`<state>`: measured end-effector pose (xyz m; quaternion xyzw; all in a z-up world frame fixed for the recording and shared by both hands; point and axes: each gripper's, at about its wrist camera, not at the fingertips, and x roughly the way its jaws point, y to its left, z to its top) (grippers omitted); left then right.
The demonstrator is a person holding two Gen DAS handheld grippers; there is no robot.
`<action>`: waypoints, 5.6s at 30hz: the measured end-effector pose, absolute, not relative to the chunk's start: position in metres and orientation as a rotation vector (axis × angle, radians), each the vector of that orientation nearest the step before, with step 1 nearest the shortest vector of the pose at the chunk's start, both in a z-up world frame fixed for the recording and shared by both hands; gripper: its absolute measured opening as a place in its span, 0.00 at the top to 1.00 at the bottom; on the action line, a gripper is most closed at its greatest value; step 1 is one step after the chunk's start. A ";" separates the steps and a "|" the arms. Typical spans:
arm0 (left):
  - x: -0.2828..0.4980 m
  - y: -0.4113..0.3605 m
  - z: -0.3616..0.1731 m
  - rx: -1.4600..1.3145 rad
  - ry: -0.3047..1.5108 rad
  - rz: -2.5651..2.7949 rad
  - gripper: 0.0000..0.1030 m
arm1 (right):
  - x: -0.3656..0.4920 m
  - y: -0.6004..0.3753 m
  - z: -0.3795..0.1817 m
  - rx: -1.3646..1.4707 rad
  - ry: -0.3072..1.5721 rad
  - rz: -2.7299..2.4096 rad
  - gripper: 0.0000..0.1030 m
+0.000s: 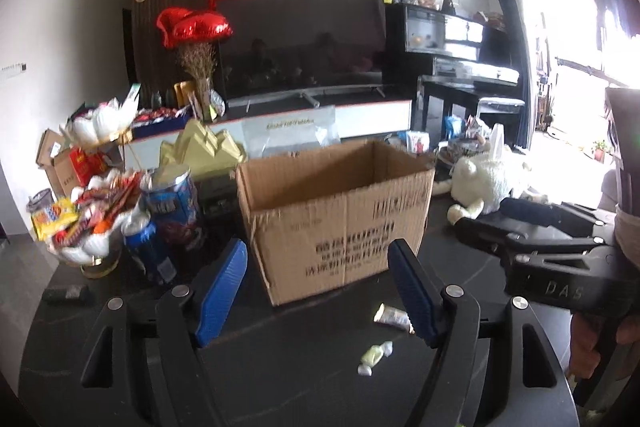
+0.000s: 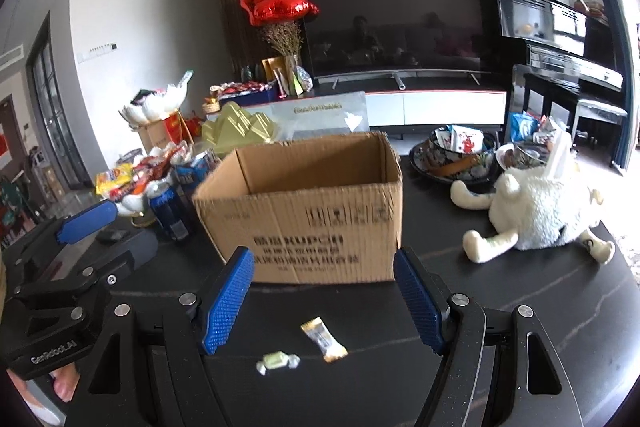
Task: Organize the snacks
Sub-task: 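Move both open grippers back to the small candies on the table, then grasp the pale green candy with the left gripper while the right gripper grasps the gold-white candy, then carry both small candies into the cardboard box and open both grippers, then move the left gripper back to the green-yellow candy packet on the table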
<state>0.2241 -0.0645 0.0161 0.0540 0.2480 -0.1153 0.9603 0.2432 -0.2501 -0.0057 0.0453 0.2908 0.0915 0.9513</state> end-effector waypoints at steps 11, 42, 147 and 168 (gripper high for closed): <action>0.236 -0.068 -0.049 0.112 0.665 -0.308 0.30 | 0.256 -0.240 -0.061 -0.011 0.730 0.211 0.29; 0.266 -0.094 -0.138 0.076 0.895 -0.529 0.64 | 0.287 -0.235 -0.151 0.004 1.002 0.249 0.45; 0.374 -0.045 0.052 0.031 0.666 -0.209 0.61 | 0.386 -0.216 0.042 0.009 0.696 0.162 0.63; 0.220 -0.062 0.074 0.124 0.544 -0.293 0.45 | 0.232 -0.232 0.061 -0.010 0.626 0.136 0.46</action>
